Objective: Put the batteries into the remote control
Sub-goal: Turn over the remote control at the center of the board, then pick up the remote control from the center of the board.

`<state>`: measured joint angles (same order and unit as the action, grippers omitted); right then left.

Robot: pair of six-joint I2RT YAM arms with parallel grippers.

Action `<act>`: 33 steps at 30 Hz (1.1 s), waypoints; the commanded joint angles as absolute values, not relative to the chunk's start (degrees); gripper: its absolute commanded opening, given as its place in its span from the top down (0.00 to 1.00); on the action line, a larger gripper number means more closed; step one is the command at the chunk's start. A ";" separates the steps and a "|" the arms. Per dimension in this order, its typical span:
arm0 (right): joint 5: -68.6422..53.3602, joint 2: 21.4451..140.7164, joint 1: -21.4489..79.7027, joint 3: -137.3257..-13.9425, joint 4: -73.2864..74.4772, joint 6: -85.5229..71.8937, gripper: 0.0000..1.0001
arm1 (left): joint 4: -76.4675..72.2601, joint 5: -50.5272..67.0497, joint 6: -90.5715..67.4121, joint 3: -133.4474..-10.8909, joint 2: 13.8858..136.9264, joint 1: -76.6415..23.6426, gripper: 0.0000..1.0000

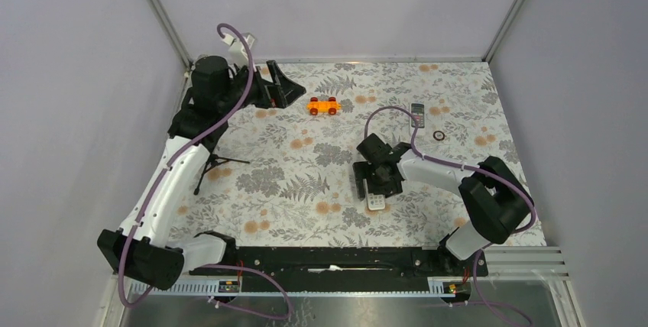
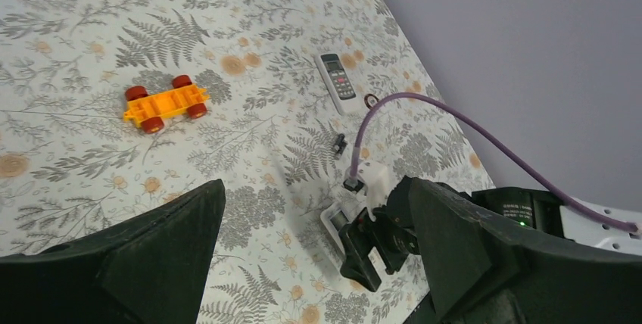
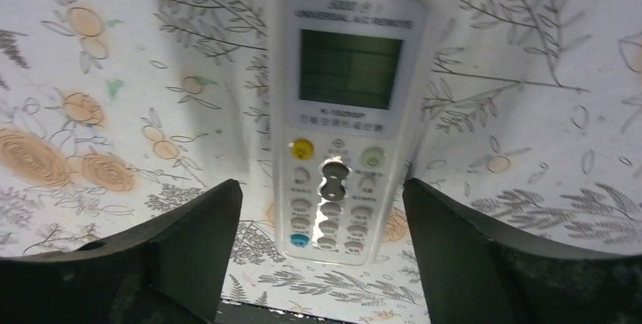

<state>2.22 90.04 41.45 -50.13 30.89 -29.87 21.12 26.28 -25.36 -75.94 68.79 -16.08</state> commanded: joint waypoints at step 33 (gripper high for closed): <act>-64.74 91.83 25.84 -65.88 -19.80 -44.18 0.77 | 17.23 35.29 -35.23 -77.17 76.37 -17.70 0.02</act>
<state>-45.04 89.95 25.52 -63.44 1.26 -31.11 21.91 27.77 -32.03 -74.28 74.81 -17.96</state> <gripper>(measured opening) 0.573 0.983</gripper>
